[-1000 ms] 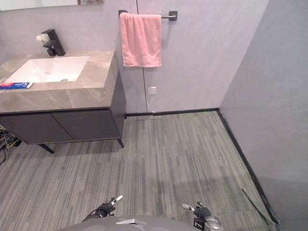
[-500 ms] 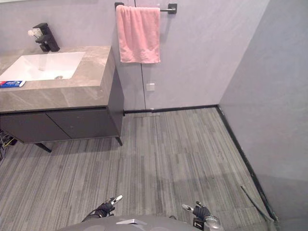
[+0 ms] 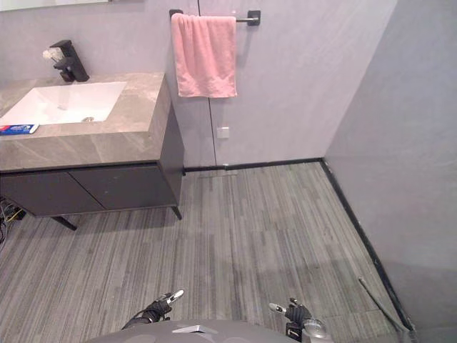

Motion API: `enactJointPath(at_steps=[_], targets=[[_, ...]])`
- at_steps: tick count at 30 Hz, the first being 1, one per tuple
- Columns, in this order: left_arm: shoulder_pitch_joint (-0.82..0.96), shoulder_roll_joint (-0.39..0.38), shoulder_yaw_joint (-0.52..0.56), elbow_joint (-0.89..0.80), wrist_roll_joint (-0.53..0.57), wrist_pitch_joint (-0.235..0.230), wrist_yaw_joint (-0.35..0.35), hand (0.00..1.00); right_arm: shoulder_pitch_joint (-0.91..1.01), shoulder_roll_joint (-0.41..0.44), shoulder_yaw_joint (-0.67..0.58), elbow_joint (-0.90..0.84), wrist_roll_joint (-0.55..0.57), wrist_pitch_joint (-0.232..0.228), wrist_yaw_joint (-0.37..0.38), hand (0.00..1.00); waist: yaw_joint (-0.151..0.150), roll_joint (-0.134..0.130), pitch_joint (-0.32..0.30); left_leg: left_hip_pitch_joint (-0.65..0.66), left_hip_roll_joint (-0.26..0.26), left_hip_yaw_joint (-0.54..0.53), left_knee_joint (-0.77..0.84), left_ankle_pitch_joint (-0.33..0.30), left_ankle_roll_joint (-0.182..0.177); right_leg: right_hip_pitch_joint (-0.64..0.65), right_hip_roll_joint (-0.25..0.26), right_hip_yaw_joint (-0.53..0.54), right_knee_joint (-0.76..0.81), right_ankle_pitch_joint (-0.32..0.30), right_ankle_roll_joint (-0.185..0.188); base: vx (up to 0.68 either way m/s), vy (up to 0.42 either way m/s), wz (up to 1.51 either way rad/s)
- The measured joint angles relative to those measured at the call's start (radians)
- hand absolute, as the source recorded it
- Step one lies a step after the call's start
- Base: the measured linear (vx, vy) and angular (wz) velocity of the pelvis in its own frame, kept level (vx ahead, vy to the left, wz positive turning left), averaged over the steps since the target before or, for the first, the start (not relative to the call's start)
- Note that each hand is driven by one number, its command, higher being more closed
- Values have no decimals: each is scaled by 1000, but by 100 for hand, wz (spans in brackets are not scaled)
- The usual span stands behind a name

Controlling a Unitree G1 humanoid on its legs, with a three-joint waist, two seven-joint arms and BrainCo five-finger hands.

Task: Organize washtable

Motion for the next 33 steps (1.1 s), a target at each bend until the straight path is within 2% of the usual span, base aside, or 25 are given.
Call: enactJointPath(at_steps=[8,14,16,17,18,19,20,21,22,23,25,26,27,29,30,31,32,33], targets=[[-2,0,0,0,-1,0,0,0,-4,0,-2,0,6,0,2,0,1,-5,2,-15,-1,3,0,-3,3,-18,-2,3,-1,-3,-1,2,5,-1],[-14,2,-1,0,-3,3,0,0,-15,-2,-9,0,5,3,13,0,1,-5,4,-73,-8,3,28,-24,11,-75,-8,5,19,-17,14,90,0,-1],[-28,5,-5,-3,-5,5,0,0,-28,-4,-49,-3,9,12,13,0,-2,-7,38,-105,-25,-9,139,-105,33,-122,-29,-10,177,-113,44,143,82,21],[-31,3,-4,-5,-5,5,0,0,-25,-4,-78,-11,20,12,12,0,-14,-8,63,-113,-36,-22,192,-148,51,-167,-39,-19,336,-156,69,107,119,24],[-34,2,-2,-8,-6,5,0,0,-28,-1,-88,-19,44,11,11,0,-14,-6,73,-113,-38,-26,219,-167,53,-213,-40,-20,458,-167,72,23,120,21],[-36,1,-1,-14,-6,6,0,0,-29,0,-94,-38,73,10,11,0,-13,5,80,-114,-41,-33,244,-182,56,-267,-40,-20,590,-166,67,-42,118,29],[-34,-1,4,-24,-7,7,0,0,-26,12,-92,-85,117,4,10,0,-26,-3,104,-100,-51,-40,287,-213,58,-383,-44,-20,833,-144,10,-85,103,38],[-39,1,24,-27,-7,9,2,0,-26,22,-92,-101,151,-9,11,0,-26,-9,123,-81,-53,-45,321,-244,60,-445,-42,-27,956,-160,9,-81,70,33],[-45,0,35,-31,-7,10,3,0,-26,23,-92,-103,162,-9,11,0,-24,-11,125,-68,-53,-48,327,-258,61,-467,-38,-39,975,-168,7,-37,9,15],[-47,-5,52,-31,-5,12,3,0,-29,24,-95,-103,164,-8,12,0,-19,-17,130,-27,-53,-55,317,-276,59,-491,-36,-71,962,-184,16,-13,-39,7],[-48,-14,71,-28,6,18,2,0,-29,32,-126,-98,164,-10,15,0,-26,-15,132,28,-45,-78,277,-300,46,-501,-31,-135,808,-182,18,58,-64,15],[-58,-15,70,-22,8,24,0,0,-30,36,-157,-94,164,-10,15,0,-32,-15,131,45,-40,-93,246,-311,42,-505,-27,-171,626,-163,15,116,-76,38],[-66,-18,70,-22,10,29,-2,0,-37,35,-198,-82,164,-7,16,0,-42,-17,131,71,-38,-116,215,-318,37,-502,-25,-190,414,-100,12,141,-87,46],[-65,-21,72,-21,29,32,-3,0,-36,36,-252,-66,164,1,16,0,-58,-13,136,113,-24,-146,190,-320,23,-496,-11,-194,234,-15,9,197,-168,58],[-58,-24,82,-19,38,34,-6,0,-23,31,-283,-63,163,2,15,0,-75,-8,138,153,1,-177,198,-340,-11,-481,7,-195,194,17,-19,565,-392,83],[-51,-29,114,-18,44,37,-8,0,-7,33,-292,-49,163,12,15,0,-81,-13,128,163,23,-211,252,-355,-36,-462,18,-195,196,153,-77,634,-428,65],[-54,-30,131,-18,45,40,-6,0,-5,30,-305,-48,163,17,17,0,-76,1,120,157,48,-222,288,-356,-37,-456,41,-206,212,159,-111,633,-465,30],[-56,-40,158,-19,44,40,-10,0,-16,26,-317,-50,162,19,15,0,-62,19,113,110,72,-232,397,-326,-79,-444,68,-221,231,123,-153,590,-422,-11]])
